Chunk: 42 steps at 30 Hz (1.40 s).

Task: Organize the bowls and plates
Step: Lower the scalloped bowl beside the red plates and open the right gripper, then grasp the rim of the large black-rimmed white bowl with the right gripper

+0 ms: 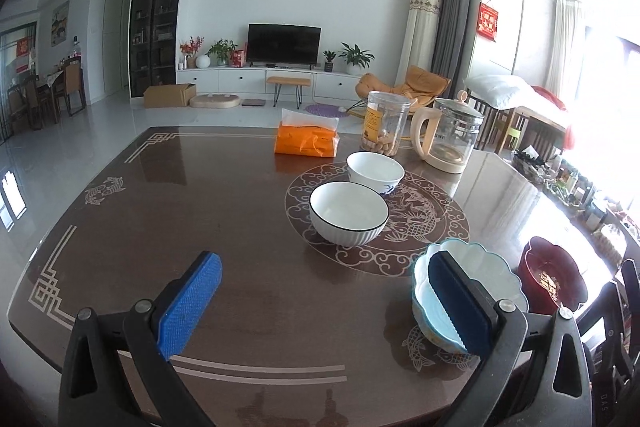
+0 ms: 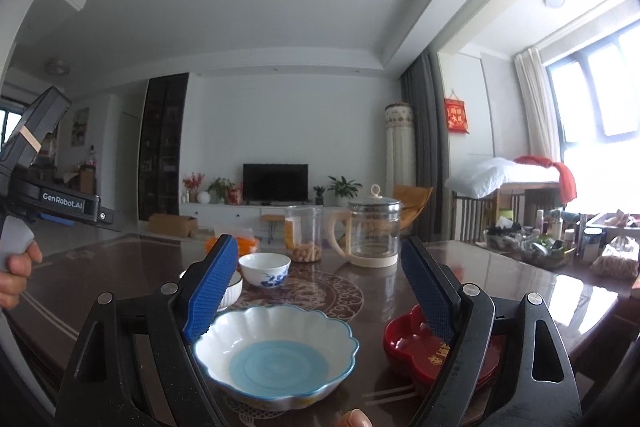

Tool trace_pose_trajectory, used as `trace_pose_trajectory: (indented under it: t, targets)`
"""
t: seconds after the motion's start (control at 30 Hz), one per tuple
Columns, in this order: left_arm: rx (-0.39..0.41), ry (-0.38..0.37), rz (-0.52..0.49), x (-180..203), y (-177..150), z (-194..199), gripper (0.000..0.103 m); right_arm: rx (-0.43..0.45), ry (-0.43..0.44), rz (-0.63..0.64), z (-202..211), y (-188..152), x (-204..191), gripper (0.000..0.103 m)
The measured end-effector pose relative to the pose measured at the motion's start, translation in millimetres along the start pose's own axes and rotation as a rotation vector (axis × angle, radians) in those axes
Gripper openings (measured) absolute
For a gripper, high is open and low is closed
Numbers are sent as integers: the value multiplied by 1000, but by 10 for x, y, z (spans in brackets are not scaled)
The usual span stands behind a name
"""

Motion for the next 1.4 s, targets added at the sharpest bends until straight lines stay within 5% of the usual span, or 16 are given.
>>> trace_pose_trajectory:
  t: [0.1, 0.17, 0.4, 0.6, 0.77, 1.03, 1.1, 1.23, 1.4]
  targets:
    - [-19, -56, 101, -231, -157, -12, 103, -53, 58, 24, -21, -50, -121, 86]
    - [-46, -13, 128, -382, -275, -36, 103, -133, 98, 0, -82, -102, -168, 86]
    - [-204, 71, -8, -465, -570, -126, 103, -176, 38, -20, -129, 97, -23, 86]
    - [-273, 19, 25, -503, -667, -218, 103, -437, 35, -39, -461, 67, 88, 86]
    - [-326, -32, 64, -567, -687, -290, 102, -560, 110, -65, -582, -75, 6, 86]
    - [-387, -165, 84, -629, -32, -643, 102, -846, 163, -128, -1184, -108, -253, 86]
    - [-407, -208, 103, -625, 197, -830, 102, -949, 247, -212, -1421, -110, -320, 86]
    - [-436, -170, 105, -657, 556, -1304, 101, -1030, 312, -246, -1904, -49, -531, 86]
    - [-505, -141, 109, -601, 698, -1858, 90, -1150, 285, -225, -2561, -270, -849, 85]
Point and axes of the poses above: each gripper's, at about its wrist camera, not at the fingertips, and z roughly against the way its jaws point, x to its right, y to its top, the point moved 5 cm from there along -z, roughly the way its jaws point, and after that the axes turned 8 degrees about -y, right-handed, at the moved point
